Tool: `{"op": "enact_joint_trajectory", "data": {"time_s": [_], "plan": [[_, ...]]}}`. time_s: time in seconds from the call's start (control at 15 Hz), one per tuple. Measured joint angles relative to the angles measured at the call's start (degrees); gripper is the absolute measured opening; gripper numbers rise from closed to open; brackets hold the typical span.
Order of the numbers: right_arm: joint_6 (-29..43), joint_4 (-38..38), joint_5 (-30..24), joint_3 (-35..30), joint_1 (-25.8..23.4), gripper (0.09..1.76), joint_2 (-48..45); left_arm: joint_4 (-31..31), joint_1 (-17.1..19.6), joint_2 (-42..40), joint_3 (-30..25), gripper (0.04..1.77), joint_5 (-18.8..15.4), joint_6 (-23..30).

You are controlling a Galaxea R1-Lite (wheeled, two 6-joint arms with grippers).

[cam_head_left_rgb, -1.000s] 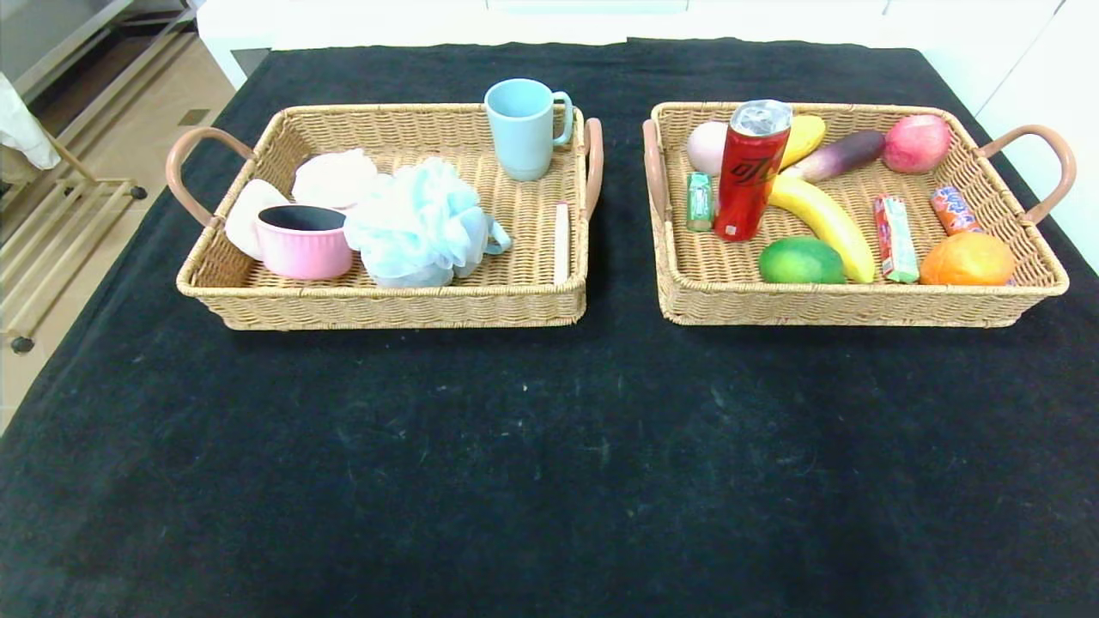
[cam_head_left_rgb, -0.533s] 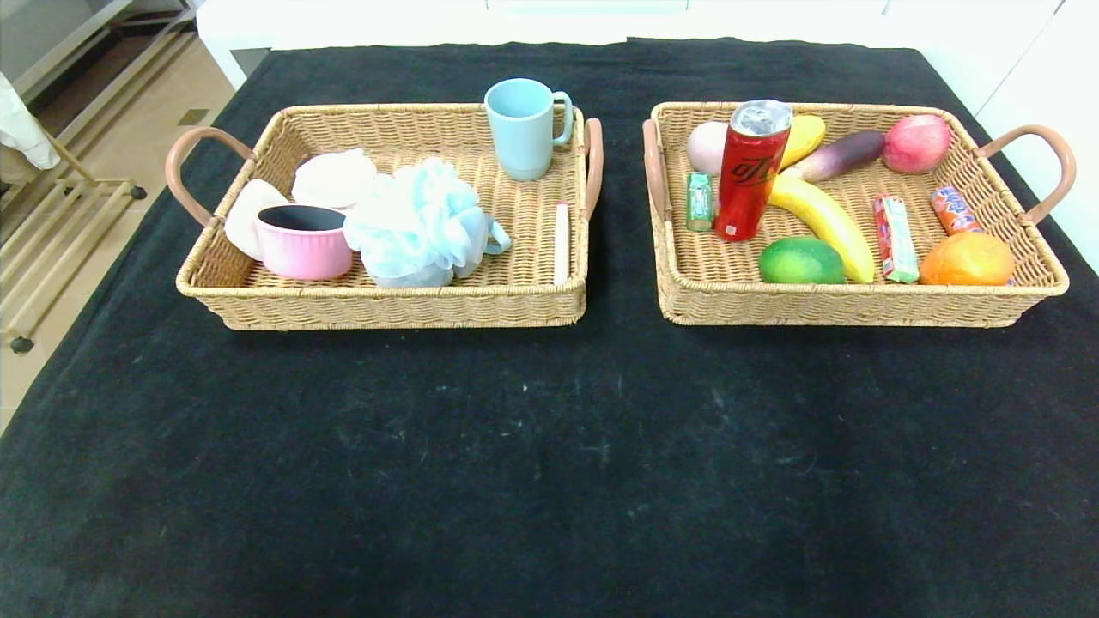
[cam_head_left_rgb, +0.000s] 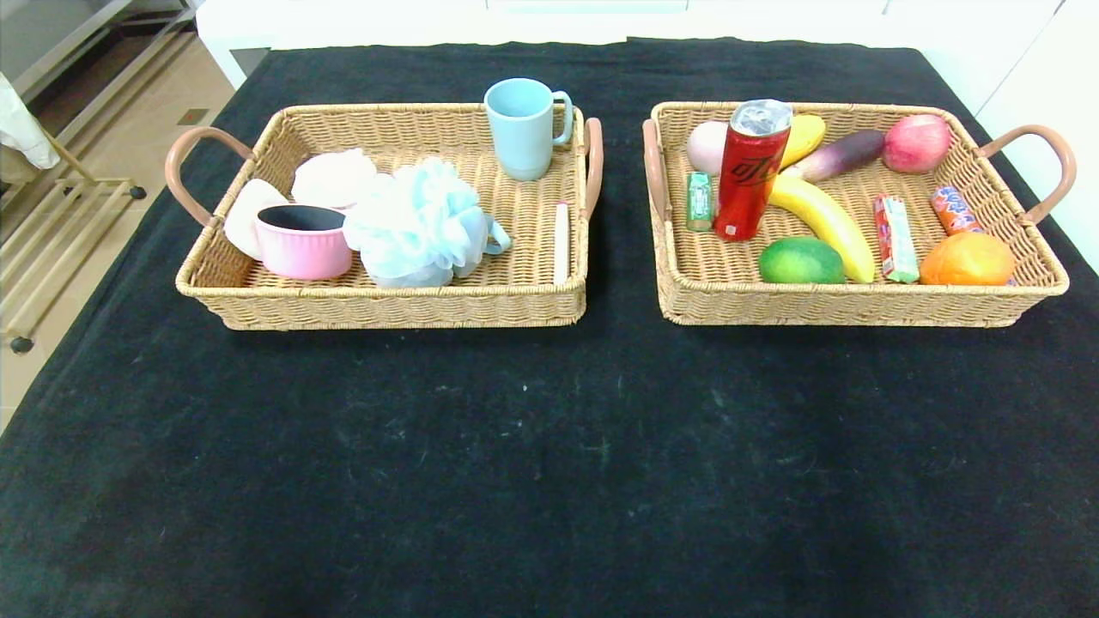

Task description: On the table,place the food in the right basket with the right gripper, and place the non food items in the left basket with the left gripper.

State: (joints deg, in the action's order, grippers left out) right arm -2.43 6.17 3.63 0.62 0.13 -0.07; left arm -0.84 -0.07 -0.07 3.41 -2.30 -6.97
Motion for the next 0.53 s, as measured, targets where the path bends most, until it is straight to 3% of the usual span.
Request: {"op": "enact_joint_trajectory", "data": {"time_s": [0.27, 0.53], "plan": [[0.52, -6.72, -3.36, -0.6, 0.05, 1.7, 0.0, -0.01, 0.0, 0.0, -3.19, 1.72, 0.07, 0.63], [1.88, -6.22, -3.39, -0.6, 0.09, 1.7, 0.0, 0.1, 0.02, 0.0, -3.41, 1.72, 1.68, 4.22]]}}
